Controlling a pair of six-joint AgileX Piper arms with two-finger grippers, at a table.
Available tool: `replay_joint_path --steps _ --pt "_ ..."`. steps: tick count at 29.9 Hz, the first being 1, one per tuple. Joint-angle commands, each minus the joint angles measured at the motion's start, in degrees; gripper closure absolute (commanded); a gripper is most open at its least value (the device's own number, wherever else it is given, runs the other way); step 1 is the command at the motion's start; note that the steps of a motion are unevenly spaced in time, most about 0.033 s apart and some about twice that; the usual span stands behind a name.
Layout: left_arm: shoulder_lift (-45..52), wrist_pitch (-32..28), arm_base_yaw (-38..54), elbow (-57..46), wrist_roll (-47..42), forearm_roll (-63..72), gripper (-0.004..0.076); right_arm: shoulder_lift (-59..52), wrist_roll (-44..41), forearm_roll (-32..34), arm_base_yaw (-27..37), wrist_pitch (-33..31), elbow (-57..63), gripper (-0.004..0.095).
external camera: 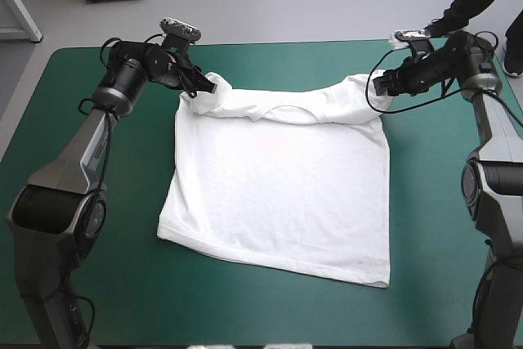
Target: Fold the cloth
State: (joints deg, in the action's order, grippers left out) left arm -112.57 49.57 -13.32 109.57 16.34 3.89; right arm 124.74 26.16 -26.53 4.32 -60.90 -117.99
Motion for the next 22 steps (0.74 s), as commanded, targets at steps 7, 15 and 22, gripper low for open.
replay_joint_path --steps 7,15,22 --pt "19.41 13.04 0.69 -8.82 -0.31 -1.90 0.0447 -17.24 0.29 -3.04 0.97 -1.34 12.06 0.0354" --pt "36.57 14.60 0.69 -27.10 -1.20 -1.89 0.0447 -37.78 0.03 -0.78 -1.55 -1.11 34.77 0.0354" --pt "41.64 14.25 -1.55 -45.06 -1.94 -1.95 0.0398 -50.63 -4.58 4.69 -7.15 -1.80 46.45 0.0354"
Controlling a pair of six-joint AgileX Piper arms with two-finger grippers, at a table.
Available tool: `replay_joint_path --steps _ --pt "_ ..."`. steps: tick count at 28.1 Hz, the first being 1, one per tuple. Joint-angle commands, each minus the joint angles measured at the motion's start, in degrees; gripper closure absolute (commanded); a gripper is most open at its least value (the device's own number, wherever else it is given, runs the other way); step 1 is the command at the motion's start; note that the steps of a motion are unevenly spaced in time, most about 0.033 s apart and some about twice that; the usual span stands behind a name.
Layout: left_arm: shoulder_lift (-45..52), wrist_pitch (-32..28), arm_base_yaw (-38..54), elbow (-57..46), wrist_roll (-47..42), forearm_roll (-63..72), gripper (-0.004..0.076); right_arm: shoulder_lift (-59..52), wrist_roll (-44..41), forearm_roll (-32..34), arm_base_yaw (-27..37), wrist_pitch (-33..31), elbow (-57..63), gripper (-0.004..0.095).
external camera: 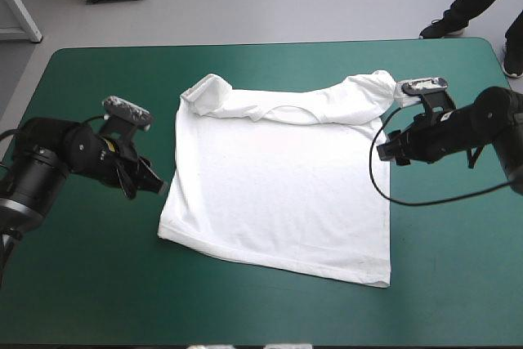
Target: Fold the cloth
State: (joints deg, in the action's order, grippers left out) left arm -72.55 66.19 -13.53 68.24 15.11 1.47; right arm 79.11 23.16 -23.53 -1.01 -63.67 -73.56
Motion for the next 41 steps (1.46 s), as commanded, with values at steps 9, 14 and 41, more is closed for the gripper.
replay_joint_path --steps 9,14,41 --pt "-4.06 -7.31 -2.83 -10.95 -1.69 0.04 0.0258 -9.83 -4.09 5.80 -4.10 0.27 6.55 0.0354" --pt "-8.20 -8.65 -2.83 -10.95 -1.69 0.63 0.0258 -9.92 -4.09 5.80 -4.10 0.02 6.63 0.0354" --pt "-15.71 -10.63 -2.83 -13.12 3.17 8.85 0.0733 -14.45 -12.60 13.23 -16.95 -6.46 21.54 0.0354"
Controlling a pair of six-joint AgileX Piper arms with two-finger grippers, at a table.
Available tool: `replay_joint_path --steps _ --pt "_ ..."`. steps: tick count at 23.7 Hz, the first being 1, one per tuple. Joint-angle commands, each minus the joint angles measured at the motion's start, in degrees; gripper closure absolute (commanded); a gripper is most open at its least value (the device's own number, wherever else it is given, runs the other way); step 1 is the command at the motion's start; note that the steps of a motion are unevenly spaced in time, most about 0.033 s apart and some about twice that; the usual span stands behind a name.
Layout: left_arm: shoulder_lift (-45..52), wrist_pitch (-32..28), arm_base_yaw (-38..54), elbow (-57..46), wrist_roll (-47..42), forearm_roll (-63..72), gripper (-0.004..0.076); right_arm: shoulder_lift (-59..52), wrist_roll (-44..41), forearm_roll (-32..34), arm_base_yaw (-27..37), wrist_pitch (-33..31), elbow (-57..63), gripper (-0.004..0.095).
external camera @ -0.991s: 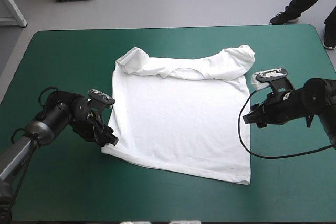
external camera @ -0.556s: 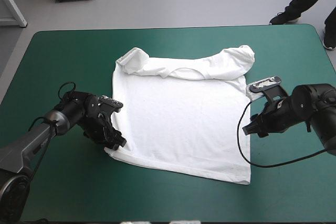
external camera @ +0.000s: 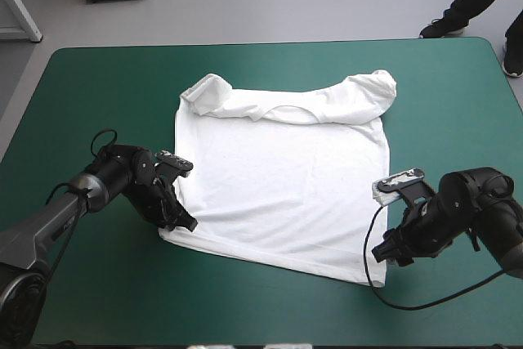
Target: Fold the cloth
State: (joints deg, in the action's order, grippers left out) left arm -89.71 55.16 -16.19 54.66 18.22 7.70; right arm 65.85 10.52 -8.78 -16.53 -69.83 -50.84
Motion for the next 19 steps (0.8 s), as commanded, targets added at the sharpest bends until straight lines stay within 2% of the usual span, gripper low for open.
replay_joint_path --steps 1,7,9,14,19 --pt "1.45 0.39 -0.17 0.46 0.06 3.44 0.0733 -1.19 0.04 -0.89 -2.20 -0.70 -1.18 0.0354" --pt "1.45 0.39 -0.27 0.46 1.23 5.16 0.0733 2.20 0.85 -0.59 -3.88 -0.69 2.31 0.0349" --pt "1.56 0.50 -0.27 0.46 1.26 5.73 0.0733 3.95 1.40 -0.59 -3.88 -0.69 2.70 0.0316" --pt "1.56 0.50 -1.23 0.46 2.35 6.28 0.0733 9.04 3.90 -5.86 -4.03 1.51 2.70 0.0288" --pt "1.56 0.50 -1.45 0.46 2.59 6.28 0.0733 12.47 4.58 -5.70 -7.31 4.26 2.70 0.0288"
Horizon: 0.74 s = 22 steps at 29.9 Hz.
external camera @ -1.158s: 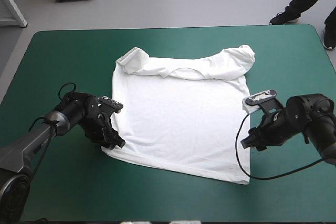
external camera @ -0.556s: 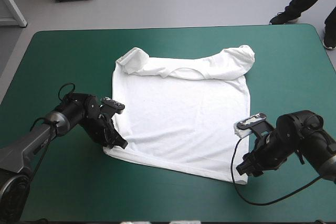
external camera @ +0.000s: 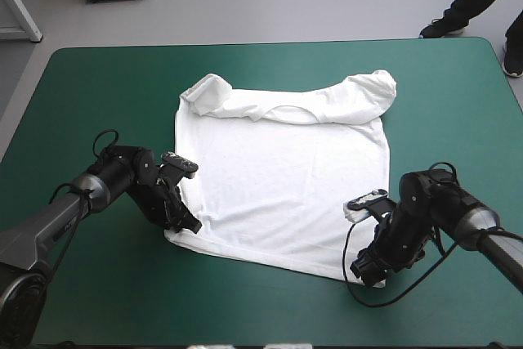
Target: Fold the cloth
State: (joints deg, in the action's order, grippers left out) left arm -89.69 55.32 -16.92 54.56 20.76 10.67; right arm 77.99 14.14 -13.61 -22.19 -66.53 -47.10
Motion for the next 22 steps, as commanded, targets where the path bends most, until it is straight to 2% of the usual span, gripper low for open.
replay_joint_path --steps 1,9,18,22 --pt "1.54 0.33 -0.72 0.56 0.04 3.31 0.0733 1.02 0.95 -0.74 -2.15 1.73 -1.04 0.0288" --pt "1.54 0.53 -0.72 0.56 0.18 3.31 0.0733 4.72 0.95 2.04 -2.84 5.41 -0.94 0.0288" --pt "1.65 0.81 -0.72 1.43 0.73 3.18 0.0733 4.98 -5.49 15.19 -2.84 9.19 5.24 0.0345" --pt "1.76 0.93 -0.72 1.93 0.73 3.07 0.0733 4.98 -7.10 16.67 -2.84 12.27 9.95 0.0345"
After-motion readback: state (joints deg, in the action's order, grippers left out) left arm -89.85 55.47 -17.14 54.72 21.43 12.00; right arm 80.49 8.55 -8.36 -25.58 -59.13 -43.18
